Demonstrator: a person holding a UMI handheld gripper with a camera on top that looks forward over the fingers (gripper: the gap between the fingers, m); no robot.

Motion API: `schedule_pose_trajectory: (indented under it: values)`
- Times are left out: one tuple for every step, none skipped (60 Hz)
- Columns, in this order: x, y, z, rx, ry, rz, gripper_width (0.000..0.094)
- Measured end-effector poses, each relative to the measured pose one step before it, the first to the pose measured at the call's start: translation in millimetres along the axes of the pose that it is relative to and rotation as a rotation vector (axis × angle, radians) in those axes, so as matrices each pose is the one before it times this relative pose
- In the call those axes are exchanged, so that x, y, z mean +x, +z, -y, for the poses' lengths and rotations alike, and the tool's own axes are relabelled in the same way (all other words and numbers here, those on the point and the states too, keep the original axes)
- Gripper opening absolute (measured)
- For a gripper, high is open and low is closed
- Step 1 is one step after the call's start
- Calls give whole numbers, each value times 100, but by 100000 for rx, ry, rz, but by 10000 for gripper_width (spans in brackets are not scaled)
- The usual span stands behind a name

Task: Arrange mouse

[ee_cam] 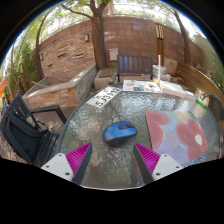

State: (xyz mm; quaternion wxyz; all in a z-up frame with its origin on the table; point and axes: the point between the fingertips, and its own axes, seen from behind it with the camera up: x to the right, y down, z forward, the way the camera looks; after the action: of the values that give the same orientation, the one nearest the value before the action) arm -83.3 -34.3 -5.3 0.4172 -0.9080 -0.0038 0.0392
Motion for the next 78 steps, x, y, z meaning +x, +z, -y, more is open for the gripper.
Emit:
schedule_pose_trajectory:
  values:
    - [-247,694,81,-240,132,-166,847]
    - [-232,642,150,-215,157,-94,846]
    - [-246,593,99,-313,247,-111,847]
    - [-547,588,-522,-386,439,-167,848]
    - [939,184,998,-553,495,-755,854]
    - [-23,347,377,1154,-259,-1087,852]
    - [-308,324,244,440,-278,-34,846]
    - [-272,371,120,-74,-149,1,846]
    - [-282,329,89,-329,-221,106,845]
    - [-222,302,71,-313,-65,-22,842]
    - [823,77,1153,-265,-63,31,841]
    - [-224,223,175,-105,65,-135,843]
    - [-273,235,202,-80,71,-129,844]
    - [-237,226,209,-40,28,-173,842]
    - [-186,274,253,-81,-53,-250,841]
    - [-660,315,-345,91,-46,-387,840]
    - [953,403,832,-415,-143,-142,837]
    - [85,235,238,-367,-44,-1108,839]
    - [-29,201,221,51,-311,-1329,831]
    - [-106,204,202,43,-400,-792,813]
    - [-468,173,-433,-155,-225,-524,789]
    - [810,276,433,-478,-514,-584,766]
    - [234,168,152,-260,-833,-1572,736]
    - [-75,63,224,451,-788,-588,705]
    - [-220,42,196,476,-515,0,670]
    - [-300,49,51,-1,-501,512,627]
    - [-807,10,-346,73,-182,918,567]
    - [-423,-13,24,-16,-12,1031,512]
    - [-217,-86,122,382,-141,598,508]
    - [-49,-77,38,143,-569,-212,500]
    - [11,-78,-30,-108,-879,-83,477]
    - [1049,313,95,-32,-954,500,465]
    - [77,-6,163,79,-681,29,443]
    - [13,-6,79,-53,-392,8,439]
    - [49,-30,5,-228,25,-40,419]
    - [-484,-197,-224,144,-1,-192,411]
    - [24,-55,-22,-65,170,6,394]
    - [2,-44,15,-37,24,344,384]
    - [58,-46,7,-100,-118,596,376]
    - [57,-84,12,-150,-34,711,362]
    - [157,-122,77,-142,-16,877,362]
    - [-176,-88,-9,316,-15,1125,362]
    - [99,-298,348,370,-257,1364,351]
    - [0,-372,453,919,-160,1324,347]
    - [25,-550,602,1300,-28,1066,347]
    - [-29,-643,715,1450,-300,1248,347]
    - [-1,-735,870,1625,-352,1412,348]
    - [35,-775,1017,1946,-206,1386,348]
    - [-1327,-357,839,2005,37,36,348]
    - [241,-590,928,2333,392,1470,347]
    - [56,-912,1283,2633,390,1259,347]
    - [98,-928,1344,2676,564,1407,348]
    - [215,-950,1448,2751,697,1382,348]
    - [315,-912,1455,2880,922,1091,347]
    - [-157,-1013,1809,2846,849,100,347]
    - [-27,4,176,3063,870,151,347]
    - [615,-841,1274,2224,607,328,347]
    - [768,-733,1136,1868,492,185,346]
    - [920,-666,1074,1801,648,-163,345]
    - [1182,-644,967,1807,857,-613,346]
    - [596,-427,912,1662,861,-836,347]
    - [1281,-485,298,351,646,-910,345]
    - [1296,-358,192,32,372,-886,345]
    - [1446,-185,-160,-611,238,-1084,344]
    - [1513,-146,-242,-780,343,-1378,345]
    - [1298,-415,-97,-8,508,-1306,344]
    - [1444,470,-265,-1649,393,-1286,344]
    - [1514,132,-909,-1813,312,-1433,344]
    - [1515,245,-1115,-2249,166,-1488,344]
    - [1548,363,-1261,-2596,37,-1514,344]
    - [1452,456,-1309,-2651,-13,-1505,344]
    - [1344,538,-1342,-2600,-142,-1435,344]
    - [703,358,-1179,-2108,-303,-1166,343]
    - [1070,529,-1395,-2746,-646,-1133,344]
    - [928,496,-1208,-2451,-698,-842,345]
    - [731,447,-1054,-2202,-656,-562,344]
    - [1076,750,-1817,-1563,-721,-313,345]
    - [241,83,-730,-1620,-623,92,347]
